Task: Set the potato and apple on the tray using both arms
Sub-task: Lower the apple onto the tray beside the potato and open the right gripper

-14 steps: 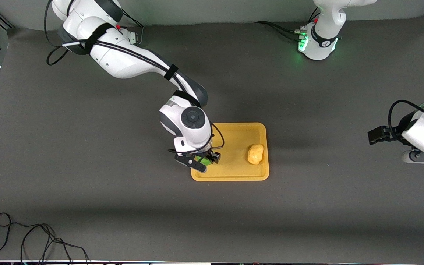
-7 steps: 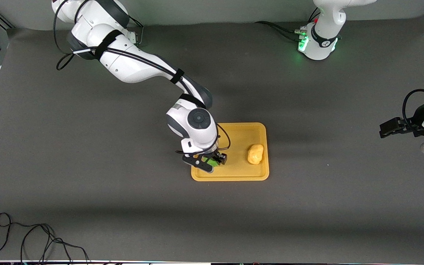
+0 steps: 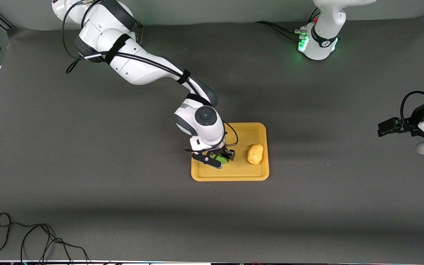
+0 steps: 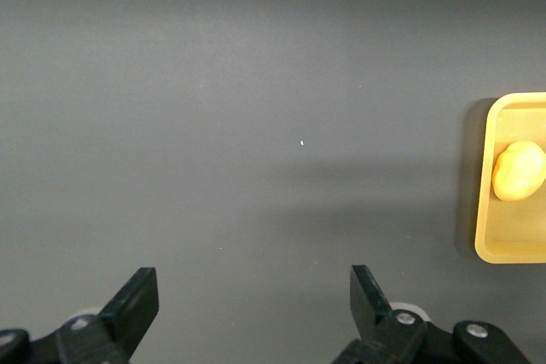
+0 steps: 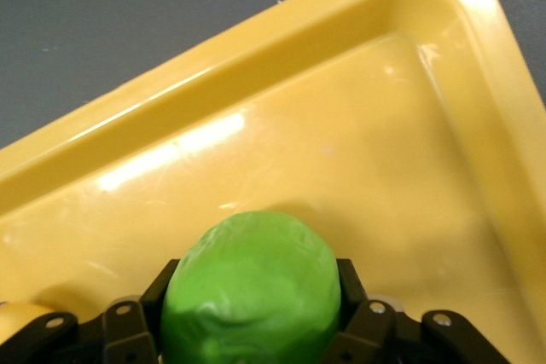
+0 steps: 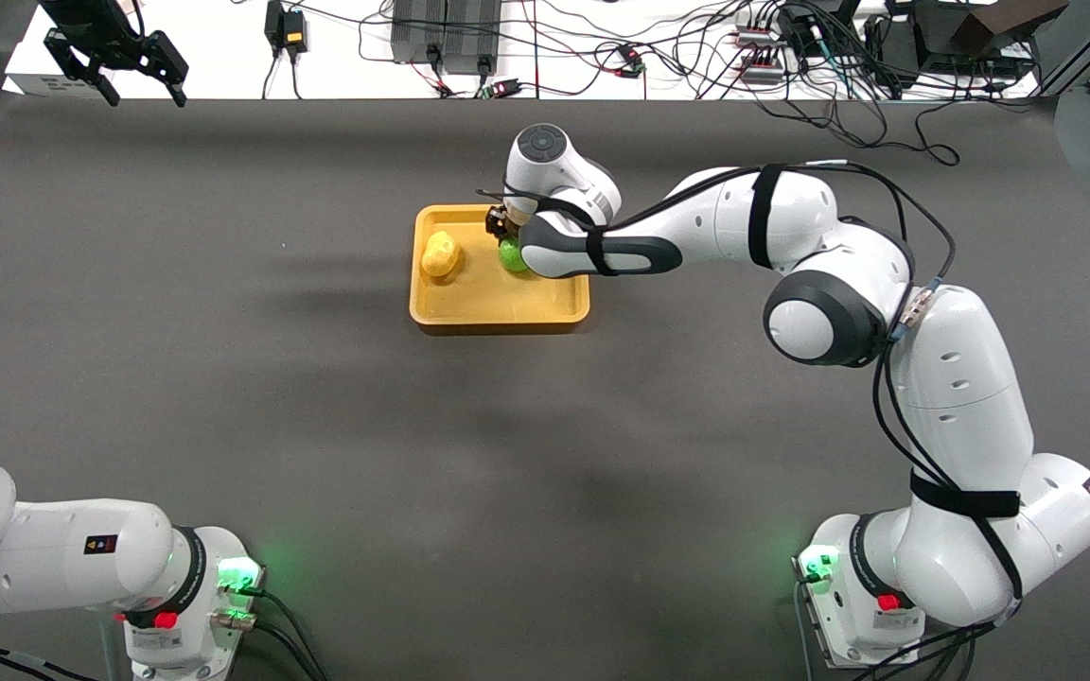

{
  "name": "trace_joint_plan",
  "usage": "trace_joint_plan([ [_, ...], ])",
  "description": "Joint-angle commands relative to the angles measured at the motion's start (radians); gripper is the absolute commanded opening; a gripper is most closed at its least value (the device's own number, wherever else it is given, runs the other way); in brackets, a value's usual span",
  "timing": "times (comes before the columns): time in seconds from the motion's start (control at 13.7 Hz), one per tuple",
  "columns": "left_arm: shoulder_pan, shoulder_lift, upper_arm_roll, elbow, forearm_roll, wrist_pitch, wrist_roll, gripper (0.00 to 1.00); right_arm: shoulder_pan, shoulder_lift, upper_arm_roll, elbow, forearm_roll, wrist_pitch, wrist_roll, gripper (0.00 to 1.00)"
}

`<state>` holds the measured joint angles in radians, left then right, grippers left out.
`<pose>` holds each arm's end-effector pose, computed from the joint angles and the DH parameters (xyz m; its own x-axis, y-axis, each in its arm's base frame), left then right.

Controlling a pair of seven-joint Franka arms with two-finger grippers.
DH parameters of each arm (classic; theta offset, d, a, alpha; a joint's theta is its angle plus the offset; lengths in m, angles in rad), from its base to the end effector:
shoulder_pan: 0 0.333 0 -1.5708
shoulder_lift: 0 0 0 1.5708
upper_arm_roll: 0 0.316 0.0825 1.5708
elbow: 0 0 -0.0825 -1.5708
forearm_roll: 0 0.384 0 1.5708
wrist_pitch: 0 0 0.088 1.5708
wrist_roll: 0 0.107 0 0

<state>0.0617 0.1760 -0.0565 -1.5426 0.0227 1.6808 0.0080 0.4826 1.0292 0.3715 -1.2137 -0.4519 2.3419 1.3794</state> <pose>0.6123 0.0080 0.5446 0.9993 -0.0048 -0.0376 -0.0053 -0.9999 -0.0123 0.5718 0.5168 0.1840 0.9032 -0.4211 0.0834 -0.4061 -0.9011 -0.1521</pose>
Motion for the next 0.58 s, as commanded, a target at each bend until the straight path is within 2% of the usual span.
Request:
trace_joint_plan([
  [0.0,0.010,-0.026,-0.002,-0.022,-0.010,0.002,0.024,1.00,0.014,0.025,-0.008,0.043,-0.016,0.002,0.024,0.51],
  [0.07,0.012,-0.027,-0.002,-0.022,-0.010,0.002,0.024,1.00,0.013,0.025,-0.009,0.043,-0.017,0.002,0.023,0.85],
  [0.15,0.021,-0.033,-0.002,-0.022,-0.010,0.001,0.024,1.00,0.005,0.023,-0.009,0.043,-0.017,0.002,0.020,1.00],
  [0.36,0.020,-0.043,-0.005,-0.022,-0.010,-0.001,0.024,1.00,-0.044,-0.015,0.007,0.043,-0.013,-0.033,0.020,1.00],
  [0.51,0.017,-0.041,-0.006,-0.024,-0.010,0.005,0.023,1.00,-0.097,-0.108,0.047,0.042,-0.014,-0.177,-0.015,1.00],
])
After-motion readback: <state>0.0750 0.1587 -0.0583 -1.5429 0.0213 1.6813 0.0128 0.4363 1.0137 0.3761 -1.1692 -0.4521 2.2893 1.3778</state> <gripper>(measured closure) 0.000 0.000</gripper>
